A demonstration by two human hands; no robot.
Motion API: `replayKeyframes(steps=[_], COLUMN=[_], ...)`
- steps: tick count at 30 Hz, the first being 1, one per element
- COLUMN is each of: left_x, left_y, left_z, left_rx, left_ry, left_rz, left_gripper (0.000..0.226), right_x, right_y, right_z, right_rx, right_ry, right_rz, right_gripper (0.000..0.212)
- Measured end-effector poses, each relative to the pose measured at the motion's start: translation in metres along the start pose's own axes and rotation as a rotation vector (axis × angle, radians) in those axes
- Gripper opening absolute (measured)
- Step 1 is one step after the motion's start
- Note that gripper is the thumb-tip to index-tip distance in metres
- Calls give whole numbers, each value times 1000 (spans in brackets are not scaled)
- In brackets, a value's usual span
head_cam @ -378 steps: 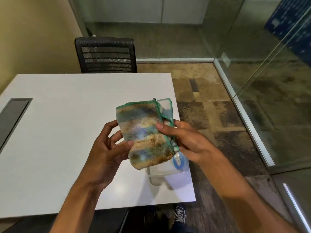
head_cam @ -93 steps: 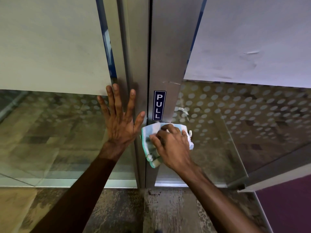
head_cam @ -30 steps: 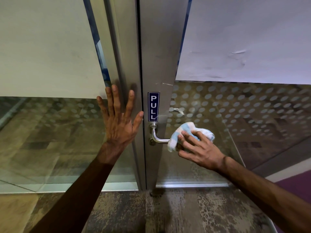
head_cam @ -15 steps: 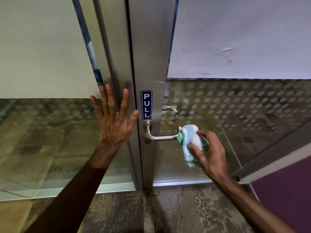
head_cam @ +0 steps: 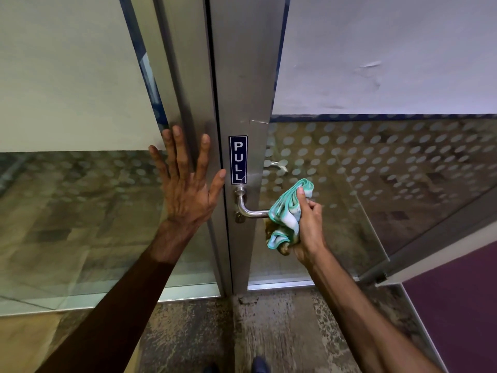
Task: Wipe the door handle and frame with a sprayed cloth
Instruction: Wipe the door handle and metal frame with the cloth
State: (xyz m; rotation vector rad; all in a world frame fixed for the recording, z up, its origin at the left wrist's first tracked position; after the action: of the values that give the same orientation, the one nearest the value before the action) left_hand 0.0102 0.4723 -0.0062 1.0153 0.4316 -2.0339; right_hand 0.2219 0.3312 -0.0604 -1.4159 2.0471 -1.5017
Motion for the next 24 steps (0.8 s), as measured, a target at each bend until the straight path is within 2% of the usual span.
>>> replayKeyframes(steps=[4,8,11,12,15,19,22,24], left_x=[-1,-1,-1,-1,0,3,2,2], left_y=[-1,-3,-5,-5,-7,-10,-12,-13], left_z=[0,0,1,1,1,1,1,1], left_rx=[9,19,40,40,42,54,49,43], left_ry=[-3,-1,-8,-10,-12,-27,-33,-33], left_rz=[0,-7,-8,-9,-13,-22,-25,-26], left_gripper=[77,78,78,78,78,77,78,79], right_x=[-3,-5,-5,-4,1,3,6,7], right_y=[7,8,11,14,16,18,25,30], right_z=[-12,-15,-18,-20,-29,-34,-42,-45], right_rx=[-12,-16,-106,-168,-335,-419,-464,-469], right_ry=[58,117,136,109,-70,-180,33,262], right_rz=[-28,-21,-63,-87,-134,-110,-67,-27], right_gripper=[47,30,30,31,11,24,18,30])
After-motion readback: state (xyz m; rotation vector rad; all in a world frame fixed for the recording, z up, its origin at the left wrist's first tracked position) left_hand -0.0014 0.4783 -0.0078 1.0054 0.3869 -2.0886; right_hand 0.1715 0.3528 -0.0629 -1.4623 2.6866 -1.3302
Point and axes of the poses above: each hand's wrist, its own x-axis away from the middle knuckle, its own z-axis out of the back of the hand, y = z × x, the point moved 3 cm from there along -x, towards the middle knuckle, and after that the axes turned 8 degrees about -y, right-handed, at the moved point
